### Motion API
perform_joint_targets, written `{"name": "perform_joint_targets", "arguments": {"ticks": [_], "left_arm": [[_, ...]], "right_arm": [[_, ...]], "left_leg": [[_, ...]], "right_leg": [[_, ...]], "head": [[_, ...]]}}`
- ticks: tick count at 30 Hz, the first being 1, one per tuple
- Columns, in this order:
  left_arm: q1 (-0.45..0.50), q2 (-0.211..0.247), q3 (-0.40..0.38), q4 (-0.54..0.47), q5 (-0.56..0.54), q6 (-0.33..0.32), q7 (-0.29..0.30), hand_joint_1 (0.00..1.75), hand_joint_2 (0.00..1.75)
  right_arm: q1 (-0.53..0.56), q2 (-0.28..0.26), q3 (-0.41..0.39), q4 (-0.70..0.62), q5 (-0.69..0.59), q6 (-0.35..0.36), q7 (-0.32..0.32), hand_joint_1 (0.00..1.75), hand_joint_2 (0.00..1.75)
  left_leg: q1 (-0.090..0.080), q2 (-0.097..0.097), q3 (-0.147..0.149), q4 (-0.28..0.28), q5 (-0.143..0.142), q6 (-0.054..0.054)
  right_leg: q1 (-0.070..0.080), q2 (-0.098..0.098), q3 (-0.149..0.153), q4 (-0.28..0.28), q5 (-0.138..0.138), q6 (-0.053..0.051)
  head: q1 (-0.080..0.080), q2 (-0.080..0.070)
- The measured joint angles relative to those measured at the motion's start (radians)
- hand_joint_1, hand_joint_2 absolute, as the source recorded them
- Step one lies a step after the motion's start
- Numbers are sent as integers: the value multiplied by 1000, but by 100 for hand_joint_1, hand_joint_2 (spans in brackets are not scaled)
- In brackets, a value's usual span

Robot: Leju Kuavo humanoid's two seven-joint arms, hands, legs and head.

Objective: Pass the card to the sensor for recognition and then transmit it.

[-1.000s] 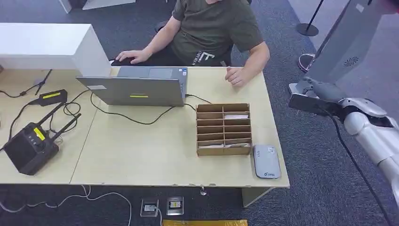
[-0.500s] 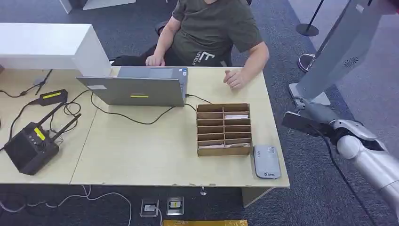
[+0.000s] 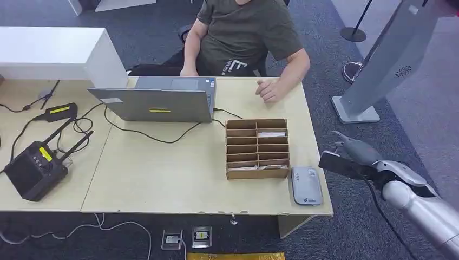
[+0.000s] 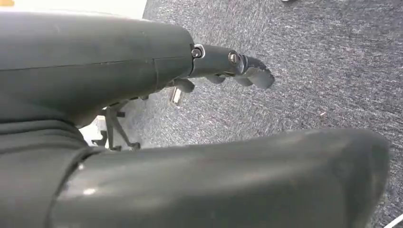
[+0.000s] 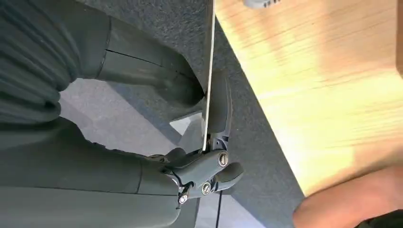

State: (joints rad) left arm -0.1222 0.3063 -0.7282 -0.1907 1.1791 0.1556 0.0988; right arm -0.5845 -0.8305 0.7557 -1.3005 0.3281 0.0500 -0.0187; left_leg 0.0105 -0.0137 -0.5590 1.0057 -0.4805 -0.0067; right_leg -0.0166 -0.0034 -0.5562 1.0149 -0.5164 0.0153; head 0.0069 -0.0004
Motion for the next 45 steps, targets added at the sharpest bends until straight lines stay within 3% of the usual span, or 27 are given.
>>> {"name": "perform_joint_targets", "arguments": {"ticks": [9, 33, 39, 45], "left_arm": [[0, -2, -16, 0, -10, -5, -3, 0, 0], [0, -1, -45, 0, -16, -16, -7, 0, 0], [-1, 0, -45, 0, -4, -19, -6, 0, 0], [-5, 2, -45, 0, 17, -4, 30, 0, 0]], "right_arm": [[67, -1, 9, -68, -25, -10, 39, 175, 175], [160, -39, 29, -72, -40, -95, 28, 175, 175], [52, -53, 2, -82, 13, -77, 19, 175, 175], [-352, -50, -40, -85, 108, 55, -37, 175, 175]], "left_leg": [[0, 0, 0, 0, 0, 0], [0, 0, 0, 0, 0, 0], [-1, 0, -1, 0, 1, 0], [-4, 3, -4, 0, 4, 1]], "right_leg": [[0, 0, 0, 0, 0, 0], [0, 0, 0, 0, 0, 0], [-1, 0, 0, 1, 2, 1], [-4, 2, -6, 4, 4, 1]], "head": [[0, 0], [0, 0], [0, 0], [0, 0]]}}
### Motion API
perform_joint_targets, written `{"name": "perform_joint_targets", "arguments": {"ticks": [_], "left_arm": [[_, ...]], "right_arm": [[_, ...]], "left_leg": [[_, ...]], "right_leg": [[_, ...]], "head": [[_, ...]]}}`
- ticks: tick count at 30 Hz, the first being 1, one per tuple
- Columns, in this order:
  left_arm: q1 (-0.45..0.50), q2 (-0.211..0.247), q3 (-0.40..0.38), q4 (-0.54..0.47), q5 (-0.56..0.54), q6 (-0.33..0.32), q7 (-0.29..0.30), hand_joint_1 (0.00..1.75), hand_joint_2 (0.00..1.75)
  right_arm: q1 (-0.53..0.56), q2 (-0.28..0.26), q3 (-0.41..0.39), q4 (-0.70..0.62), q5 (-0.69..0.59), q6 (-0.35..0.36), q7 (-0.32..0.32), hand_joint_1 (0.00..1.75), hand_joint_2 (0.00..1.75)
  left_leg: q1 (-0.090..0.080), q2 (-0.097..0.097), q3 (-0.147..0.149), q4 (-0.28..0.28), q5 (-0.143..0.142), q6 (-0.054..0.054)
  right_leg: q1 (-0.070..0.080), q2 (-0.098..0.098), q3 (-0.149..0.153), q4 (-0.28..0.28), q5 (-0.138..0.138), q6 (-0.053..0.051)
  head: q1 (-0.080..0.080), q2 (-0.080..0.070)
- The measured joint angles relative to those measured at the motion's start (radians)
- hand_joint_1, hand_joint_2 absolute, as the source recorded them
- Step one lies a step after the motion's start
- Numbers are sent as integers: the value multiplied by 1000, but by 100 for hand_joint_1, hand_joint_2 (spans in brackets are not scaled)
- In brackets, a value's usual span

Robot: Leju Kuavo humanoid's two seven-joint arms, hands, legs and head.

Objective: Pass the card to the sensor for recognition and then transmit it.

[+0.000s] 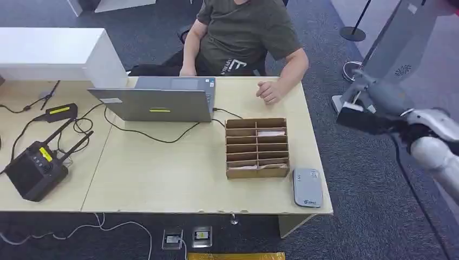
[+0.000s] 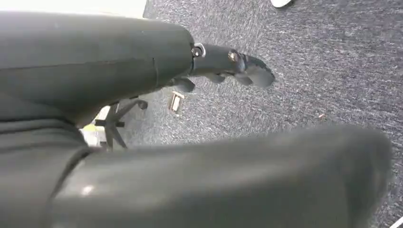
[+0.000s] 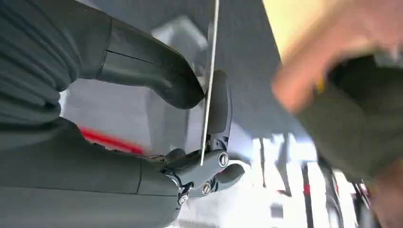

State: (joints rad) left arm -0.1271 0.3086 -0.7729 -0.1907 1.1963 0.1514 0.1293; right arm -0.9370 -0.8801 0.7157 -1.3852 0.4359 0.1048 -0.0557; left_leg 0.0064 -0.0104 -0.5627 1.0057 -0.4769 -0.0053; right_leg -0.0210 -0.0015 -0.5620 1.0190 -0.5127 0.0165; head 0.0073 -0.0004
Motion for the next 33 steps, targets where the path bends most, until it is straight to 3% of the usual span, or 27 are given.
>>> {"name": "perform_joint_targets", "arguments": {"ticks": [5, 8, 12, 19, 23, 28, 33], "left_arm": [[0, -7, 0, 0, 3, 19, 39, 0, 0], [0, -13, 0, 0, 3, 25, 44, 0, 0], [-5, -21, 0, 0, 2, 15, 38, 0, 0], [-9, -22, -16, 0, -11, -32, -20, 0, 0], [-9, -20, -24, 0, -13, -35, -24, 0, 0], [-9, -18, -30, 0, -34, -48, -25, 0, 0], [-8, -18, -51, 0, -45, -48, 1, 0, 0]], "right_arm": [[-197, 42, 3, 57, 38, -8, -50, 175, 175], [-268, 91, 20, 129, 102, -88, -117, 175, 175], [-319, 210, 54, 301, 205, -247, -186, 175, 175], [-322, 425, 89, 563, 261, -309, -227, 175, 175], [-322, 513, 102, 667, 276, -320, -229, 175, 175], [-321, 567, 107, 751, 281, -318, -206, 175, 175], [-313, 581, 104, 820, 297, -319, -198, 175, 175]], "left_leg": [[0, -4, -3, 0, 1, -1], [0, -4, -4, 0, 1, -1], [1, -4, -2, 0, 1, -1], [2, -4, -3, 0, 2, -1], [3, -5, -3, 0, 3, -1], [3, -5, -3, 0, 3, -1], [2, -5, -3, 1, 2, -1]], "right_leg": [[0, -4, -1, 0, 0, 0], [1, -3, -1, 0, 0, 0], [1, -3, 0, 0, 0, 0], [3, -3, -1, 0, 1, -1], [3, -4, -1, 0, 1, -1], [3, -3, -1, 0, 1, -1], [3, -4, -1, -1, 1, -1]], "head": [[0, 0], [0, 0], [0, 0], [0, 0], [0, 0], [0, 0], [0, 0]]}}
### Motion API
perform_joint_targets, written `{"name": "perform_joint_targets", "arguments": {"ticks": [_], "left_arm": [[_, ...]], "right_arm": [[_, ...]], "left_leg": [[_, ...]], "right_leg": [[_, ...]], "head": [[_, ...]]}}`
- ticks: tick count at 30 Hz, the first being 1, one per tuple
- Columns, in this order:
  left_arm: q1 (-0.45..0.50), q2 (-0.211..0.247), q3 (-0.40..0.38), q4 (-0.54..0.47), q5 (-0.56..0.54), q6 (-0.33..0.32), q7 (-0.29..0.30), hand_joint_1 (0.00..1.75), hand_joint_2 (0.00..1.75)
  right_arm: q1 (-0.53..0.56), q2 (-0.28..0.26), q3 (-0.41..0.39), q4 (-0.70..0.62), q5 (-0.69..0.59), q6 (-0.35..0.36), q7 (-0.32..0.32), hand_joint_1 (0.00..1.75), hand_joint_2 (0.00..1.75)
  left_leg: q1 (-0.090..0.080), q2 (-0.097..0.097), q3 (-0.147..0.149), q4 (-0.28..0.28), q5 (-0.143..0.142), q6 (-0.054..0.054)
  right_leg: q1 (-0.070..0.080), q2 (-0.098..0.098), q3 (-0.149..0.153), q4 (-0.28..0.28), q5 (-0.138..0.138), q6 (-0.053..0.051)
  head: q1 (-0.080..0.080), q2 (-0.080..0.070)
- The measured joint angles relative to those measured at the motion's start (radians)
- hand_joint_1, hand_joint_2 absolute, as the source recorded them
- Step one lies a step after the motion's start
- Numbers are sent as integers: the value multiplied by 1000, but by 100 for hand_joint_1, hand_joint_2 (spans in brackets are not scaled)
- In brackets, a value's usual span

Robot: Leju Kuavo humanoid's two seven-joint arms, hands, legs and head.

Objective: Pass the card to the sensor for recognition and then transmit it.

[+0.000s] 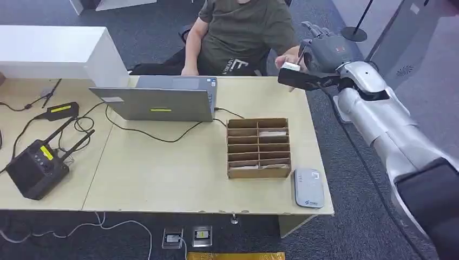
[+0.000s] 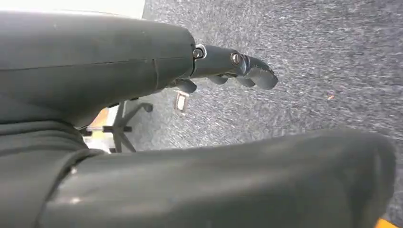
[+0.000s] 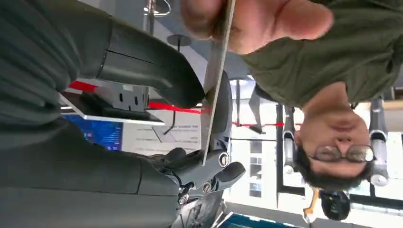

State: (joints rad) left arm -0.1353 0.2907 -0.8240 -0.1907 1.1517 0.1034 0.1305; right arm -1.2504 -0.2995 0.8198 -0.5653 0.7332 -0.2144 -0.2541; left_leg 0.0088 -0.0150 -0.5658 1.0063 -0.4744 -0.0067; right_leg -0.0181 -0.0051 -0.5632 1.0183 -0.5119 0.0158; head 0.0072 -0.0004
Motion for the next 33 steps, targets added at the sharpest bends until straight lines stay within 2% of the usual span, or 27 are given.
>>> {"name": "perform_joint_targets", "arguments": {"ticks": [9, 10, 11, 12, 20, 21, 25, 28, 30, 33], "left_arm": [[1, 0, -26, 0, -9, -2, 10, 0, 0], [1, 0, -30, 0, -14, -7, 10, 0, 0], [1, 0, -33, 0, -17, -8, 10, 0, 0], [1, 0, -35, 0, -18, -10, 10, 0, 0], [1, 2, -48, 0, -4, 3, 10, 0, 0], [1, 2, -48, 0, 4, 5, 10, 0, 0], [2, 0, -48, 0, 24, 21, 10, 0, 0], [3, 0, -48, 0, 35, 34, 17, 0, 0], [2, -1, -48, 0, 40, 47, 28, 0, 0], [3, -6, -48, 0, 56, 73, 44, 0, 0]], "right_arm": [[10, 0, -18, 72, 29, 0, 11, 175, 175], [12, -1, -19, 75, 32, 0, 13, 0, 175], [15, -2, -20, 76, 37, -2, 15, 0, 175], [18, -4, -23, 77, 43, -5, 16, 0, 0], [48, -9, -65, 81, 67, -42, -2, 0, 0], [48, -9, -73, 81, 64, -28, -2, 0, 0], [52, -26, -99, 55, 47, 80, -6, 0, 0], [58, -52, -113, -4, 37, 133, 7, 0, 0], [61, -69, -118, -41, 11, 178, 48, 0, 0], [84, -113, -120, -136, -74, 304, 173, 0, 0]], "left_leg": [[0, 0, 0, 1, 0, 0], [0, 0, 0, 1, 0, 0], [0, 0, 0, 1, 0, 0], [0, 0, 0, 1, 0, 0], [0, 1, 0, 1, 0, 0], [0, 1, 0, 1, 0, 0], [0, 1, 0, 1, 0, 0], [0, 1, 0, 1, 0, 0], [0, 1, 1, 1, 0, 0], [0, 1, 0, 1, 0, 0]], "right_leg": [[0, 0, 0, 0, 0, 0], [0, 0, -1, 0, 0, 0], [0, 0, -1, 0, 0, 0], [0, 0, -1, 0, 0, 0], [0, 2, -1, 0, 0, 0], [0, 2, -1, 0, 0, 0], [0, 2, 0, 0, 0, 0], [0, 2, 0, 0, 0, 0], [0, 2, -1, 0, 0, 0], [0, 1, 0, 0, 0, 0]], "head": [[0, 0], [0, 0], [0, 0], [0, 0], [0, 0], [0, 0], [0, 0], [0, 0], [0, 0], [0, 0]]}}
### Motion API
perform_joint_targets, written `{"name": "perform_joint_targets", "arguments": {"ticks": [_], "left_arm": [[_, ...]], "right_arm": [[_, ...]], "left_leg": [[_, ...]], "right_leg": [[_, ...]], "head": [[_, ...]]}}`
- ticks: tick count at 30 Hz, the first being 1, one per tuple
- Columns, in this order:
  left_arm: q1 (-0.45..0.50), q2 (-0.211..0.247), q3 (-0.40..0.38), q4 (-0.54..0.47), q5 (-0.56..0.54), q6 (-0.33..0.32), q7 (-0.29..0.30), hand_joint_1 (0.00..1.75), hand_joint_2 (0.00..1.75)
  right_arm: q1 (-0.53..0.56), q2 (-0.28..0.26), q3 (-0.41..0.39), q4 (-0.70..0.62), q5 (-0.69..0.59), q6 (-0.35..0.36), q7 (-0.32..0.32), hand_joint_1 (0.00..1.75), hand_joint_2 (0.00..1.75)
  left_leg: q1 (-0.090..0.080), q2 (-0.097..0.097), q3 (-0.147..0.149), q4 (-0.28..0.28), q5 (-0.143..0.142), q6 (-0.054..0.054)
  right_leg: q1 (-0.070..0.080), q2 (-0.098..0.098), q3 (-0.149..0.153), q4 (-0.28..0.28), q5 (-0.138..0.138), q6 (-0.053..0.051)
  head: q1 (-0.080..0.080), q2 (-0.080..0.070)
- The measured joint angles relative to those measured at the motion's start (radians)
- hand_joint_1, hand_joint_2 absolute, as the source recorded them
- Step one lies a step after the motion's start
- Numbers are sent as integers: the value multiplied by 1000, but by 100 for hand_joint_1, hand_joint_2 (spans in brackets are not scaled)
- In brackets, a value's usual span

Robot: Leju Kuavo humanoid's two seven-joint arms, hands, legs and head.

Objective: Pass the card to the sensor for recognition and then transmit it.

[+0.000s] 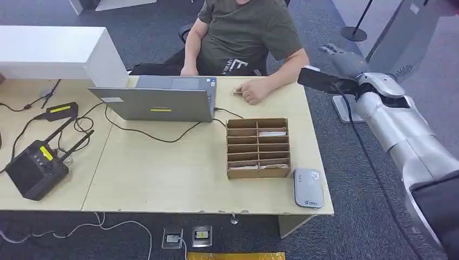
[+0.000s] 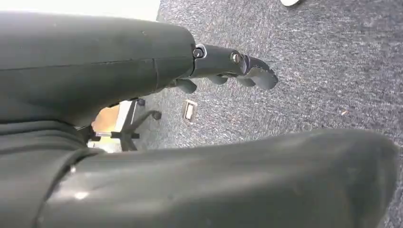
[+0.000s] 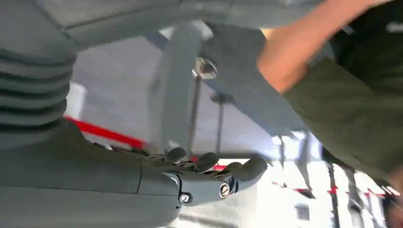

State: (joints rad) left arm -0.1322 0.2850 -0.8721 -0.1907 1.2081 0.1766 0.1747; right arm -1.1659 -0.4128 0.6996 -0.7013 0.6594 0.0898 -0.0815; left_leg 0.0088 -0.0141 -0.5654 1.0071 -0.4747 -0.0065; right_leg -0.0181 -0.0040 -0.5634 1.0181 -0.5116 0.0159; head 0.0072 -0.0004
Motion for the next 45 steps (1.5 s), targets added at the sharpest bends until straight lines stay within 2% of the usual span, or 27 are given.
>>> {"name": "perform_joint_targets", "arguments": {"ticks": [3, 4, 7, 10, 16, 19, 23, 28, 31, 45], "left_arm": [[4, -5, 0, 0, 5, 9, 5, 0, 0], [4, -6, 0, 0, 8, 14, 8, 0, 0], [4, -12, 1, 0, 15, 25, 11, 0, 0], [4, -19, 3, 0, 22, 34, 9, 0, 0], [5, -29, 3, 0, 31, 39, -3, 0, 0], [5, -31, 3, 0, 42, 69, -11, 0, 0], [5, -33, 3, 0, 49, 90, -11, 0, 0], [4, -41, 3, 0, 49, 107, -11, 0, 0], [4, -46, 3, 0, 53, 116, -11, 0, 0], [3, -63, 9, 0, 64, 127, -11, 0, 0]], "right_arm": [[37, -46, -2, -121, -42, 30, 53, 0, 0], [44, -58, -2, -151, -48, 31, 64, 0, 175], [64, -88, -2, -223, -95, 33, 96, 0, 175], [113, -127, -3, -323, -152, 24, 155, 0, 175], [181, -190, -2, -454, -167, -7, 202, 0, 175], [252, -235, -4, -550, -132, -74, 254, 0, 175], [405, -275, -19, -700, -45, -158, 315, 0, 175], [596, -287, -18, -836, 57, -265, 359, 0, 175], [678, -288, -18, -884, 97, -291, 378, 0, 175], [788, -281, -19, -948, 132, -266, 384, 0, 175]], "left_leg": [[0, 1, 0, 0, 0, 0], [0, 1, 0, 0, 0, 0], [0, 1, 1, 0, 0, 0], [0, 1, 1, 0, 0, 0], [0, 1, 1, 0, -1, 0], [0, 1, 1, 0, -1, 0], [0, 1, 2, 0, -2, -1], [1, 1, 1, -1, -2, -1], [1, 1, 1, -1, -2, -1], [1, 1, 1, -1, -2, -1]], "right_leg": [[0, 1, -1, 0, 0, 0], [0, 1, -1, 0, 0, 0], [0, 2, 0, 0, 0, 0], [0, 1, 0, 0, 0, 0], [0, 2, 0, 0, 0, 0], [0, 1, 1, -1, 0, 0], [0, 1, 1, -1, 0, 0], [1, 0, 1, -1, -1, 0], [1, 1, 1, -1, -1, 0], [1, 1, 1, -1, -1, 0]], "head": [[-1, 0], [0, 0], [0, 0], [0, 0], [0, 0], [0, 0], [-1, 0], [0, 0], [0, 0], [0, 0]]}}
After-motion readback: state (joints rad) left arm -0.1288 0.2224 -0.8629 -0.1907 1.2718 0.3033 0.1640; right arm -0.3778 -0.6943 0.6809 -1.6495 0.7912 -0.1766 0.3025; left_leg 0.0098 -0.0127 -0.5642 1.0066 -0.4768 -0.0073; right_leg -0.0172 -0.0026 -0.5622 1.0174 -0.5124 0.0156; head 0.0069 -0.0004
